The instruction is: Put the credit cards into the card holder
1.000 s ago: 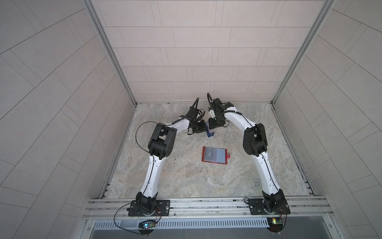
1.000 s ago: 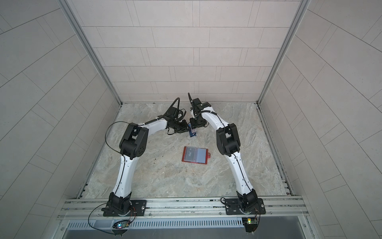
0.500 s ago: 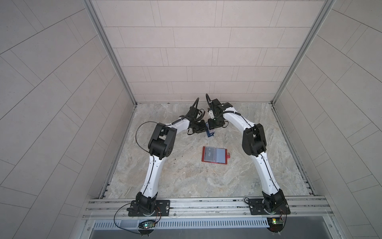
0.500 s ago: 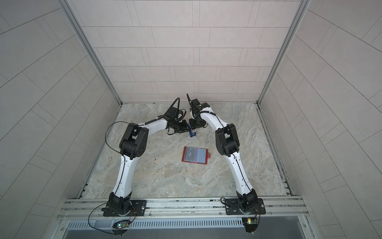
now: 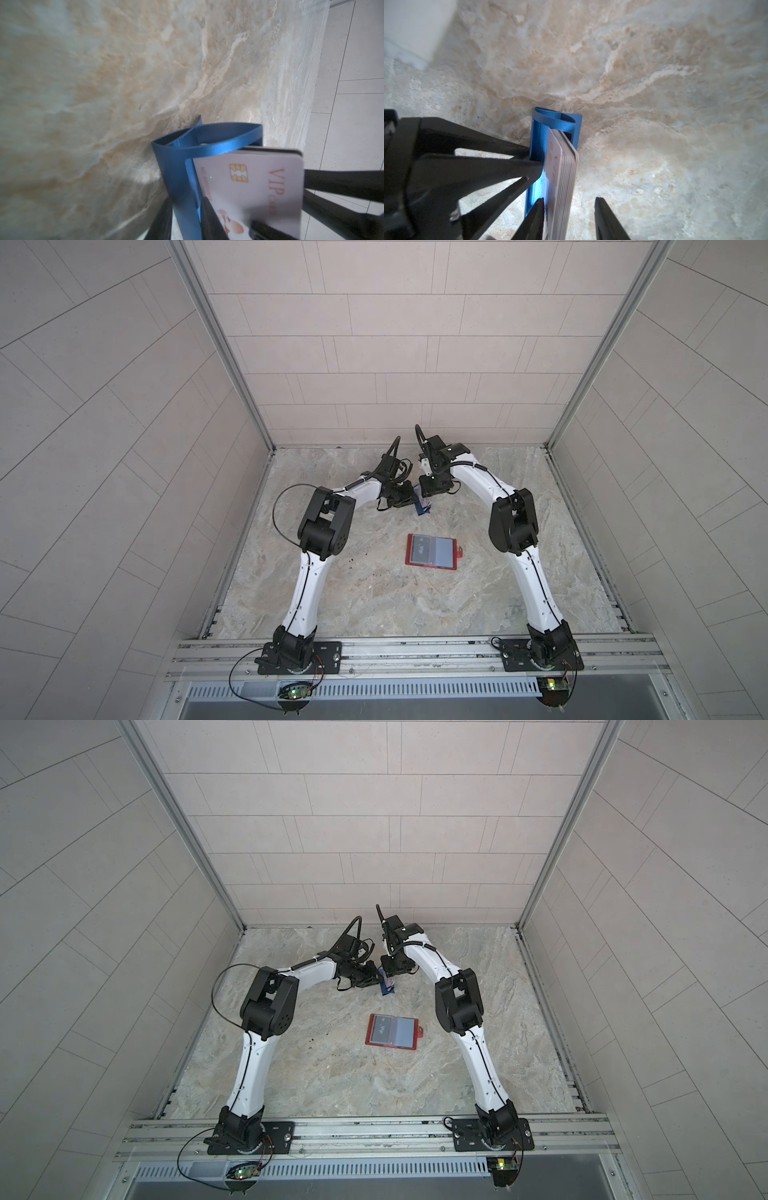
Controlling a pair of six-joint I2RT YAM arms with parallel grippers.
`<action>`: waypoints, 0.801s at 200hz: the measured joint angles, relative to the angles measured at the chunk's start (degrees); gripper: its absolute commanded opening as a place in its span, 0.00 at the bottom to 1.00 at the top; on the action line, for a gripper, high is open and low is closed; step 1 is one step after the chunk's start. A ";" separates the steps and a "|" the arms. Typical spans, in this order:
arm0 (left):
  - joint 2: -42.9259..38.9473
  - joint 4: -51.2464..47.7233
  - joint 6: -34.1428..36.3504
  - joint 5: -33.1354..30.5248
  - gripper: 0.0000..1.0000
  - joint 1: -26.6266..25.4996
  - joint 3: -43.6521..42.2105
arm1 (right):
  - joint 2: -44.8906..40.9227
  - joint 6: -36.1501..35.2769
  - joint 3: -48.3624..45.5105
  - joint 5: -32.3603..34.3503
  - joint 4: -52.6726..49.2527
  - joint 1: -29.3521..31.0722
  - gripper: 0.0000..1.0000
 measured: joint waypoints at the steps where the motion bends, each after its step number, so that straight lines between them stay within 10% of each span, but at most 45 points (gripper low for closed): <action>1: 0.00 0.00 0.00 -0.02 0.26 0.00 0.00 | -0.11 -0.02 0.00 0.00 -0.02 0.00 0.40; 160: 0.00 0.04 -0.04 0.02 0.26 0.00 0.00 | -0.48 0.44 0.00 -1.66 0.20 -0.13 0.42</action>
